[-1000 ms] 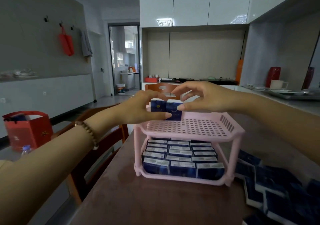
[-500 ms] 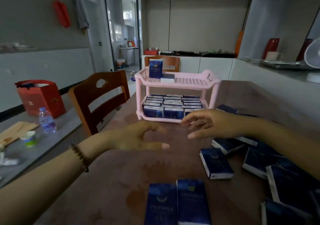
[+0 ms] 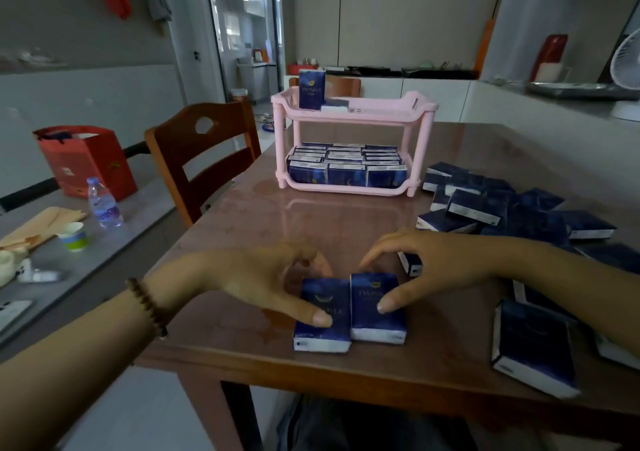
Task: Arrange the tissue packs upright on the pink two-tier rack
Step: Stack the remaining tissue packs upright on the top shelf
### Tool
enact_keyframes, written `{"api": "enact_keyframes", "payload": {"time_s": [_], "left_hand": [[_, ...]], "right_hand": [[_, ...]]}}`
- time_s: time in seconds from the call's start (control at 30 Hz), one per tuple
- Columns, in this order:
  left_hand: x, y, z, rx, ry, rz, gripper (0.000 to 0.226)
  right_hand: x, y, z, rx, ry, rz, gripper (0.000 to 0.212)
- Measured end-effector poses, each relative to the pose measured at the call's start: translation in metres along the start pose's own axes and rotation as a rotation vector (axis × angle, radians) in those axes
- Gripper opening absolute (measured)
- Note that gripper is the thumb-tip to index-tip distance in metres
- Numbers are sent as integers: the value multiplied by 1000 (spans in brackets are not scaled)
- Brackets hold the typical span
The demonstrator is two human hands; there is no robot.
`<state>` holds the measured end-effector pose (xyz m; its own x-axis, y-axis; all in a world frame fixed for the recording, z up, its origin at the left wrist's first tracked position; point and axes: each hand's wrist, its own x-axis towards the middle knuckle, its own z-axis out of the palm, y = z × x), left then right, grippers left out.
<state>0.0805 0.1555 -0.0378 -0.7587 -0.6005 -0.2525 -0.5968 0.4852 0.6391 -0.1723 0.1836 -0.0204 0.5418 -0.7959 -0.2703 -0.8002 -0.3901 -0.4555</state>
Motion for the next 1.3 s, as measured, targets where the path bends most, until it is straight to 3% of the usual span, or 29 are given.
{"api": "enact_keyframes", "payload": {"time_s": [0.23,0.47,0.73,0.9,1.1,1.3], "left_hand": [[4,-4,9,-48,-5,64,48],[16,-8,5,-166,36,100,54],[34,-6,-14,-188,311,240,12],[40,6,-53,-92,458,349,11],[50,18,-116,-83,538,385,29],[66,33,-184,-65,641,358,12]], "right_hand": [[2,3,15,-32,-13,-64,58],[4,5,14,187,69,-33,56],[22,4,-2,376,362,-117,34],[36,1,-38,440,490,-177,30],[54,-8,-95,404,618,-250,29],[82,-15,-161,359,690,-263,30]]}}
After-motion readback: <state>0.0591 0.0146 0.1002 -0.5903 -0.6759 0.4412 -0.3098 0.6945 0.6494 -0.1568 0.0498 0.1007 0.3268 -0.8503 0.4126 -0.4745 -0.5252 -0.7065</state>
